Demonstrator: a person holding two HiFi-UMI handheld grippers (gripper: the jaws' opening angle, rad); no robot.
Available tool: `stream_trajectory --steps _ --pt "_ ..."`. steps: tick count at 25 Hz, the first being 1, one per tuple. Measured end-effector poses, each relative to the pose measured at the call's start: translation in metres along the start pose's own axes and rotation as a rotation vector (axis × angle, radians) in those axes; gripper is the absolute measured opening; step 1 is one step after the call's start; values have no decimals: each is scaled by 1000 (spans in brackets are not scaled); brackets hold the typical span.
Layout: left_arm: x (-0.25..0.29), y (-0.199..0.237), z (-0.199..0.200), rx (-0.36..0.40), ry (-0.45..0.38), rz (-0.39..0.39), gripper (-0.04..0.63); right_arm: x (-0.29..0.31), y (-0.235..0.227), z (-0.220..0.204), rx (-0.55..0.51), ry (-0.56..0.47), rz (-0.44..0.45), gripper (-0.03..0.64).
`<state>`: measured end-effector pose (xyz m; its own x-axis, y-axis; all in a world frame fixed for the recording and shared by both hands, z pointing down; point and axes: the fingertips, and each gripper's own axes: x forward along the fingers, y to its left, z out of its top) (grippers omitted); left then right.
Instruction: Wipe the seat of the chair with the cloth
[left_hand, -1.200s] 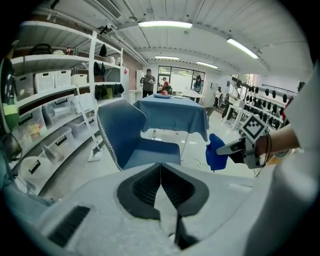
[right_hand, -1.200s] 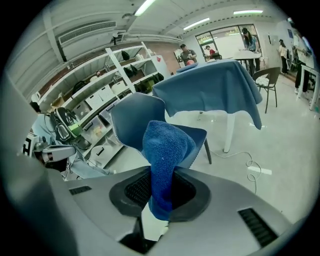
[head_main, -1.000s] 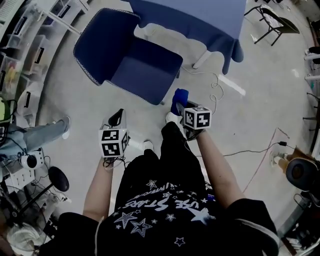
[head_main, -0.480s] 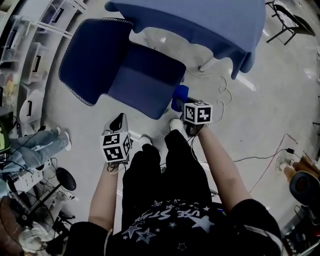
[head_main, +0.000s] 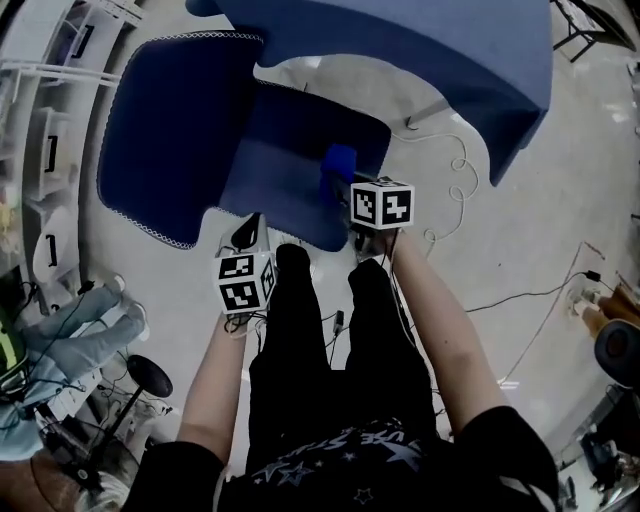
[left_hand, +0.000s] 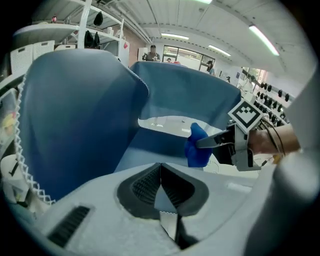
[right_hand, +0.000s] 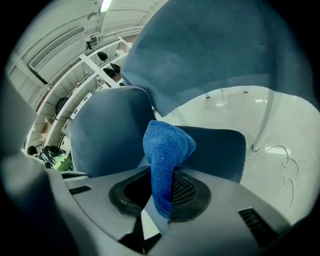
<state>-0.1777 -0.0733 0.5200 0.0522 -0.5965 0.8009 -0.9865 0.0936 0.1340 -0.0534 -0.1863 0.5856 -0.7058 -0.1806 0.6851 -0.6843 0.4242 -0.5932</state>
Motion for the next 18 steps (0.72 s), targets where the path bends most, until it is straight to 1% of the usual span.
stream_trajectory --steps 3,6,7,10,13,15,18 --pt "22 13 8 24 11 -52 20 30 17 1 -10 5 3 74" --pt "44 26 17 53 12 -86 20 63 26 8 -55 4 -30 74" --pt "52 30 20 65 12 -95 20 73 27 14 -46 -5 -39 74" --pt "71 38 27 95 23 -118 20 103 32 30 34 -46 -37 72" --pt "86 50 29 123 37 -127 20 134 36 44 97 -56 -33 72" --pt "92 56 29 123 42 -135 20 152 39 55 123 -52 -29 72" --pt "99 63 27 106 50 -149 20 173 46 72 145 -53 3 72"
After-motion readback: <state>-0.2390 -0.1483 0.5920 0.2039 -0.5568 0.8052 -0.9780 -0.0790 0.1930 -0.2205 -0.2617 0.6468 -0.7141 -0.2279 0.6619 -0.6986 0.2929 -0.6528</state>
